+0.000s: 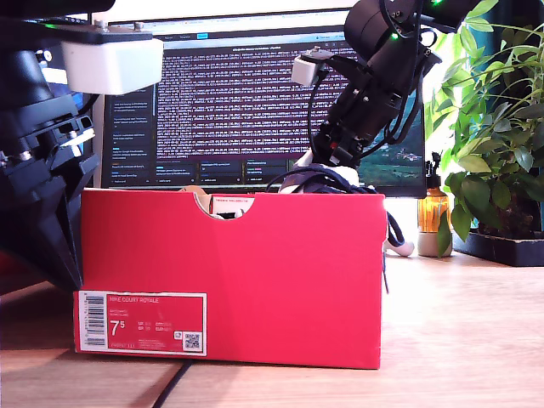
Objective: Pack the blue shoes by picking the first shoe and placing it inside the red shoebox, left side, then picking and rotating the second shoe and placing it in the shoebox
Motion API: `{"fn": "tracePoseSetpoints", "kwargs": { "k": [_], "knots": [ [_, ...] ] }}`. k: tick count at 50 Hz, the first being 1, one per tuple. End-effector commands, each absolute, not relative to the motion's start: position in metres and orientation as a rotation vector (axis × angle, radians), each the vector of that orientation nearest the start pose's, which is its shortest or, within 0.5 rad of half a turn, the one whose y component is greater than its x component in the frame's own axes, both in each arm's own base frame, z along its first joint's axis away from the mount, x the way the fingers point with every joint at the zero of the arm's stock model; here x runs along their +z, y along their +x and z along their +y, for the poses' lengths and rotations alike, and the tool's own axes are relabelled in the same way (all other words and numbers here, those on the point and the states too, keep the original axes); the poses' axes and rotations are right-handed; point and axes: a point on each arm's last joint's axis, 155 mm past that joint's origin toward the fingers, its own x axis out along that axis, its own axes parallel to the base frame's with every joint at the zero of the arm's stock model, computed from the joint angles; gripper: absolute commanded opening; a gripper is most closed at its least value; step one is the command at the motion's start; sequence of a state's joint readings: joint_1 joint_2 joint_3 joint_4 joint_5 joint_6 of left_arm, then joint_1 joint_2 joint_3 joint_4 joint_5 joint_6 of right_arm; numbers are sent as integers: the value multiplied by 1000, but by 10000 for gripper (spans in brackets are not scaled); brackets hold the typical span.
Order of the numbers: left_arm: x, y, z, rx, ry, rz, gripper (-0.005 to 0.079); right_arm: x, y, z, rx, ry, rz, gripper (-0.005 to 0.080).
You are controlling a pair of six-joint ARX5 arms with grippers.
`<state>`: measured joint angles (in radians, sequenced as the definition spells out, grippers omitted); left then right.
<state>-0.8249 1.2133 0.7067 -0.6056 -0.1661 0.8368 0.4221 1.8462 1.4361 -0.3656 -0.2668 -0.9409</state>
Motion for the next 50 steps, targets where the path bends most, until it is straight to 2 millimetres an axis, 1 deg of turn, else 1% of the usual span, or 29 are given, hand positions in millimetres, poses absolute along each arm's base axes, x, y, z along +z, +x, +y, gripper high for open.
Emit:
{"fn": "tracePoseSetpoints", "kwargs": {
  "k": [1,4,9,12,17,23,26,30,36,38,41,44,47,48,50],
  "knots": [
    [54,210,-184,-1018,1289,729,-18,142,440,271,1026,-919,419,-9],
    [54,211,-184,-1018,1288,728,-18,142,437,276,1033,-925,416,43],
    [54,211,-184,-1018,1288,728,-18,142,434,283,1029,-948,412,205],
    [54,211,-184,-1018,1288,728,-18,141,435,283,1001,-975,421,268],
    [54,211,-184,-1018,1288,728,-18,139,439,277,940,-1022,445,298],
    [54,211,-184,-1018,1288,728,-18,138,443,272,883,-1072,460,374],
    [54,210,-184,-1018,1288,729,-18,138,445,269,856,-1090,468,386],
    [54,211,-184,-1018,1287,728,-18,139,447,267,828,-1115,474,386],
    [54,209,-185,-1022,1275,733,-18,143,445,274,825,-1103,461,384],
    [54,208,-186,-1029,1271,732,-18,145,446,275,808,-1092,466,366],
    [53,206,-189,-1050,1259,730,-18,150,446,277,772,-1036,482,304],
    [53,203,-191,-1067,1246,726,-18,157,448,279,745,-1018,481,204],
    [53,203,-192,-1073,1242,725,-18,165,450,278,710,-994,486,30],
    [53,203,-192,-1074,1241,724,-18,166,451,277,702,-994,489,-16],
    [53,202,-193,-1077,1235,729,-18,173,452,276,682,-954,500,-1]
  ]
}}
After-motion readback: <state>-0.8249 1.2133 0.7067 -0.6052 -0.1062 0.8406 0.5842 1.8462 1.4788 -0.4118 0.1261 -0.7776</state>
